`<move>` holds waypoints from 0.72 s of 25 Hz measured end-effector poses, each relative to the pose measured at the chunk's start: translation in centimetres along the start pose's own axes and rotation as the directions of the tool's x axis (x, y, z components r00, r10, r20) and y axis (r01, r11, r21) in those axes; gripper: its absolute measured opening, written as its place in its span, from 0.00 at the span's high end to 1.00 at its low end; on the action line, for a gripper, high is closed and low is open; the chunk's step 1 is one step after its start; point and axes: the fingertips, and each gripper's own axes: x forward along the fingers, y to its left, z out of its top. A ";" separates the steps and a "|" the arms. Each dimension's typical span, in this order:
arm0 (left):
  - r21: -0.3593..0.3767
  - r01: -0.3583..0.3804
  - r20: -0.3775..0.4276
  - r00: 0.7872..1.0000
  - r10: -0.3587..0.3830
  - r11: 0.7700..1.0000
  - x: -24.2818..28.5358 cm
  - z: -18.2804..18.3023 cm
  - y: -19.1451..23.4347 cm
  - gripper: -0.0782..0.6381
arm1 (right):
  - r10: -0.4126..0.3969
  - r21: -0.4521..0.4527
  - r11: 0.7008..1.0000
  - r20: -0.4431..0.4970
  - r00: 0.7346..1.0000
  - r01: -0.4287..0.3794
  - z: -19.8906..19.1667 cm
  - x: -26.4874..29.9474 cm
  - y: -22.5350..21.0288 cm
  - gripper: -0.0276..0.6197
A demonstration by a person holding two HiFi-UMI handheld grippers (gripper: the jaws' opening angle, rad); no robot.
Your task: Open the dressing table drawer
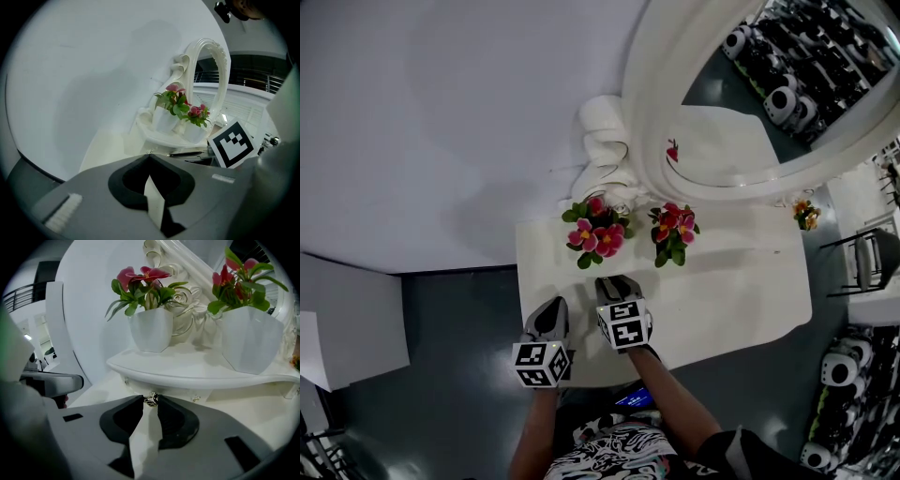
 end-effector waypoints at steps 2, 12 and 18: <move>-0.002 -0.004 0.004 1.000 0.004 1.000 -0.1 0.2 0.2 0.89 | -0.001 -0.010 1.000 -0.007 1.000 0.001 -0.3 -0.4 0.3 0.81; -0.008 0.019 0.017 1.000 -0.019 1.000 0.6 0.7 -1.1 0.89 | 0.013 -0.022 1.000 -0.038 0.999 -0.014 -3.2 -3.3 1.5 0.81; 0.001 0.025 0.025 0.999 -0.025 1.000 0.4 1.1 -1.5 0.89 | 0.017 -0.009 1.000 -0.053 0.998 -0.018 -4.4 -4.4 2.3 0.81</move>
